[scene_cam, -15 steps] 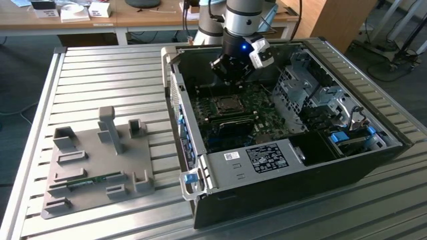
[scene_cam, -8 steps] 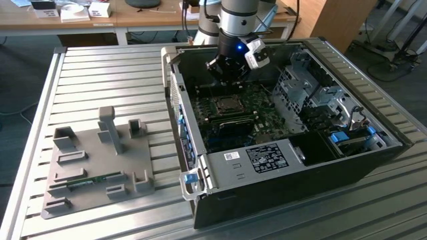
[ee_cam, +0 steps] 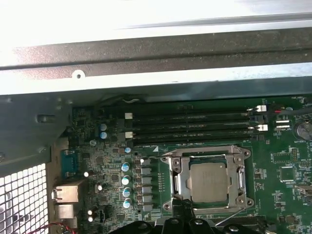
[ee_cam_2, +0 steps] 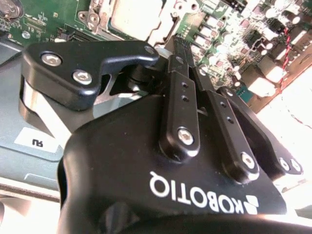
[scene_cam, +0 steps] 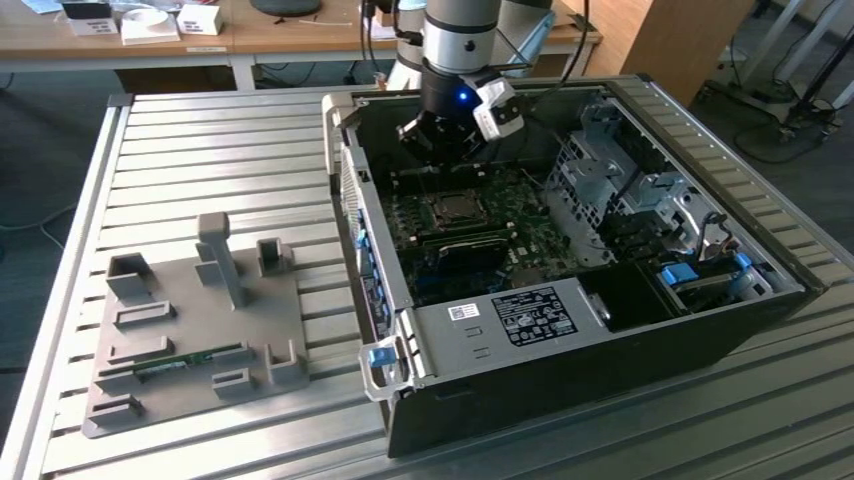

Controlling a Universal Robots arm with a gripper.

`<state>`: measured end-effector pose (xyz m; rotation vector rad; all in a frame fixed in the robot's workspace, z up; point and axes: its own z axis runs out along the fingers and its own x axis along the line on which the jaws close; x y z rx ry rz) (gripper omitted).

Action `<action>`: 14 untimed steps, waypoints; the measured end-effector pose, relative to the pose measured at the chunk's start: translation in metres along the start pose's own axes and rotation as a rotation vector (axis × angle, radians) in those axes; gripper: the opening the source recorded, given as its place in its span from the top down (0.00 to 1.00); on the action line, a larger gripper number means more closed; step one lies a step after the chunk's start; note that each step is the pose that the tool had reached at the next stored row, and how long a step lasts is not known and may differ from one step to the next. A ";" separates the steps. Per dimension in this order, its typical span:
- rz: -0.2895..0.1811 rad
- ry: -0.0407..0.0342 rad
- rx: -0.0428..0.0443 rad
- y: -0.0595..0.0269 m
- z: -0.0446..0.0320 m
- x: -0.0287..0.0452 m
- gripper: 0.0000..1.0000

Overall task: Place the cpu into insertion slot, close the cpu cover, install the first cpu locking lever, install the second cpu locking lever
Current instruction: 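Install the first cpu locking lever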

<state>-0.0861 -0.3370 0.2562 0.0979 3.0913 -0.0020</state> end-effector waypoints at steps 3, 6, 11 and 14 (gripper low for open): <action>0.000 0.0002 0.0003 -0.0001 -0.0009 0.0000 0.90; 0.000 0.0001 0.0001 0.0000 -0.0041 -0.0002 0.90; 0.000 0.0000 0.0001 0.0000 -0.0101 -0.0004 0.90; 0.000 -0.0001 0.0001 0.0000 -0.0100 -0.0003 0.90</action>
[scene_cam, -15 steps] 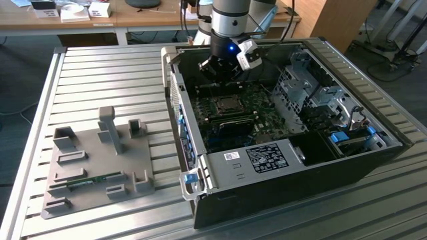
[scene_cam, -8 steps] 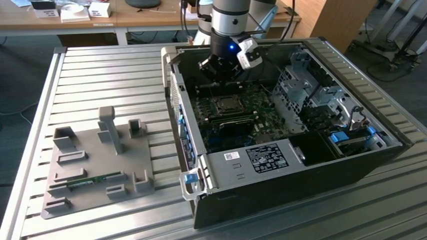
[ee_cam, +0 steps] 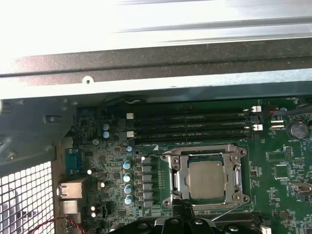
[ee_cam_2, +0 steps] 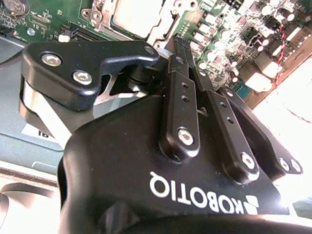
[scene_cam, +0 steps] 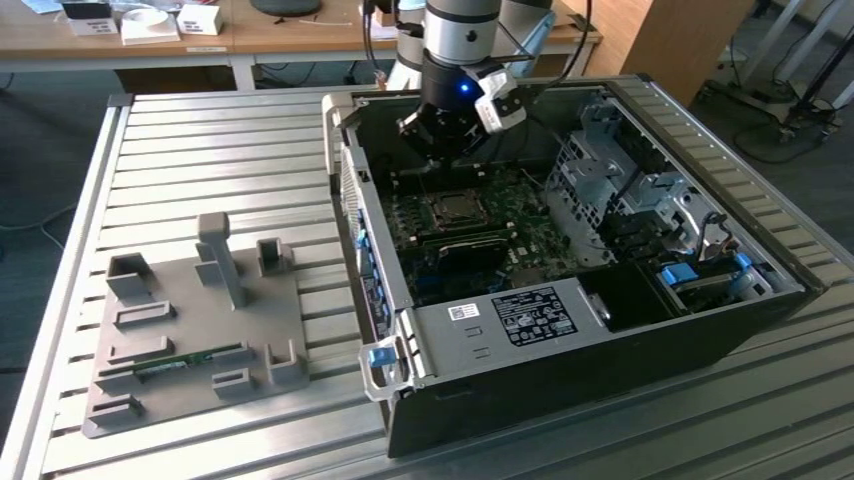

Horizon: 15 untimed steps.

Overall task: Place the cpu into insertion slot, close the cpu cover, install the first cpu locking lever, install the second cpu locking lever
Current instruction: 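Install the first cpu locking lever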

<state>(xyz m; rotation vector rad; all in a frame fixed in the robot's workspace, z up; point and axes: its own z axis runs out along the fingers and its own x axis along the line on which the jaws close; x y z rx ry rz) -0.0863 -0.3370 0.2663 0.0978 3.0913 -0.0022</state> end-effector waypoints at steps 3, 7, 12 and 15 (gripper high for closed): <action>0.000 -0.0003 0.0002 -0.0003 -0.0001 0.0034 0.90; 0.000 -0.0032 -0.0001 -0.0009 -0.0002 0.0135 0.90; 0.000 -0.0069 -0.0003 -0.0016 -0.0006 0.0245 0.90; 0.000 -0.0087 -0.0004 -0.0019 -0.0008 0.0299 0.90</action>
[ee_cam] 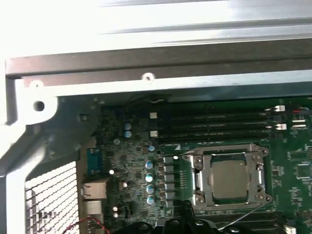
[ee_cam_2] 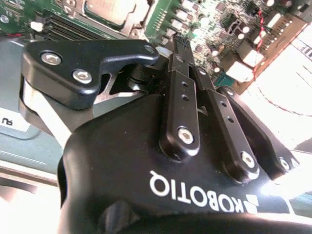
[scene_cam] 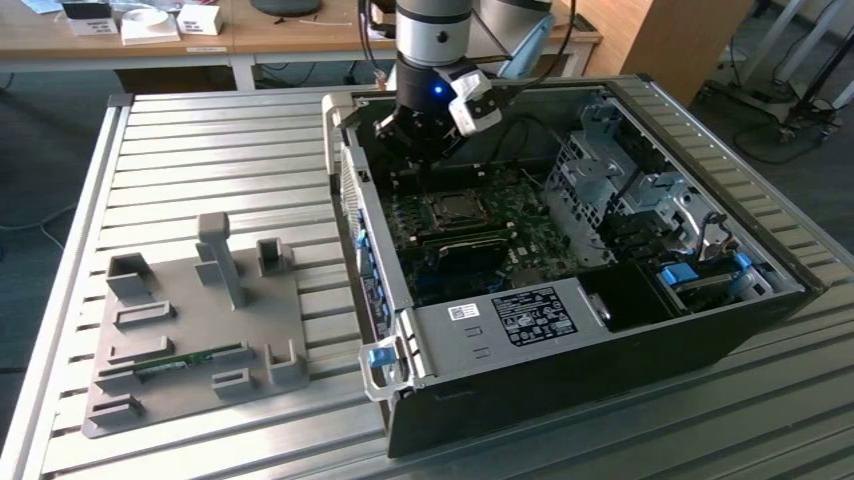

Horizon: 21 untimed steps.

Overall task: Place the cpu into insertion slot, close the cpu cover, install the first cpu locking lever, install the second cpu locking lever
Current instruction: 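Install the first cpu locking lever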

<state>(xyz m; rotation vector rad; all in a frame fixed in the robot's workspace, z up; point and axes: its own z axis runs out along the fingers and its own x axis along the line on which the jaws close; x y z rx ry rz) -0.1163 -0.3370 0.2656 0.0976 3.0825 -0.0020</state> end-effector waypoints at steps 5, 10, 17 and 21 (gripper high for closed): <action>0.000 -0.0007 -0.0024 -0.0002 -0.0001 0.0026 0.90; 0.002 0.0008 -0.0247 -0.0001 -0.0004 0.0026 0.90; 0.002 0.0006 -0.0290 -0.0001 -0.0027 0.0024 0.90; 0.002 0.0009 -0.0285 -0.0002 -0.0030 0.0028 0.90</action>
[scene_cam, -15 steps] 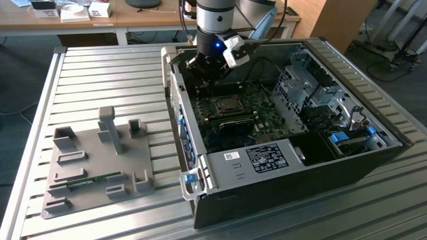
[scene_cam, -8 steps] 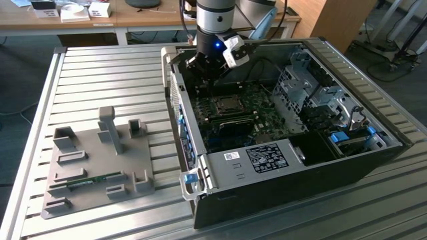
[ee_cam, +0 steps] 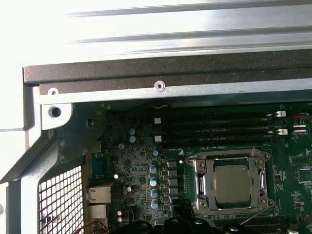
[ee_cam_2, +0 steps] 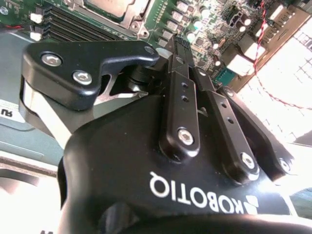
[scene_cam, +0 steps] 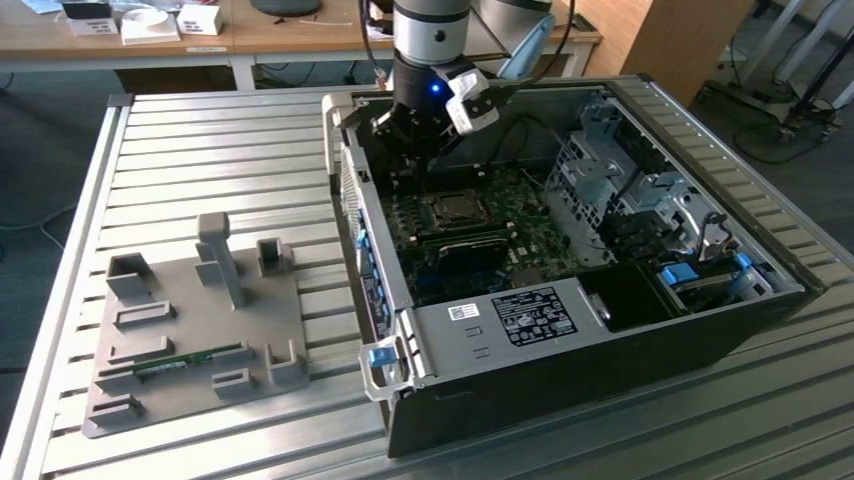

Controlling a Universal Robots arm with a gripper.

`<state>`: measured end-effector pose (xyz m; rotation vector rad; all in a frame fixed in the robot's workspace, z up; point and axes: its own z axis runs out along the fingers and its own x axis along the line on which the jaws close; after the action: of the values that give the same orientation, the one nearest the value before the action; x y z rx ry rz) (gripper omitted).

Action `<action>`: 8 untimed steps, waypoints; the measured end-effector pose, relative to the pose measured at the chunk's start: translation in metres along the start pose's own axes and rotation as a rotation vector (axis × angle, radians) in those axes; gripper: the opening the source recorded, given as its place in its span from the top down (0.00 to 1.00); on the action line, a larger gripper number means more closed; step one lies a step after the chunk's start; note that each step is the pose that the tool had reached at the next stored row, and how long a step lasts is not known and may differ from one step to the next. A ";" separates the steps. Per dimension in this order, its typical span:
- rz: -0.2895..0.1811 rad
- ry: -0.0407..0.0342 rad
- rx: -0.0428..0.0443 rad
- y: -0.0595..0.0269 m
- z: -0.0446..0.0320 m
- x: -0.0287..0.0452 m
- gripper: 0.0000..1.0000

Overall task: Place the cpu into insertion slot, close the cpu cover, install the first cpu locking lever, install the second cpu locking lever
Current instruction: 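Install the first cpu locking lever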

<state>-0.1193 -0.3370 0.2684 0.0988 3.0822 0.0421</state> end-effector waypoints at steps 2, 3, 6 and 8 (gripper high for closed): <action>0.000 -0.0006 0.0000 -0.0001 -0.0001 0.0019 0.90; 0.000 -0.0012 -0.0002 -0.0002 -0.0001 0.0033 0.90; 0.000 -0.0025 -0.0003 -0.0004 -0.0002 0.0068 0.90; 0.000 -0.0031 -0.0004 -0.0005 -0.0003 0.0087 0.90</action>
<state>-0.1280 -0.3370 0.2682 0.0988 3.0791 0.0425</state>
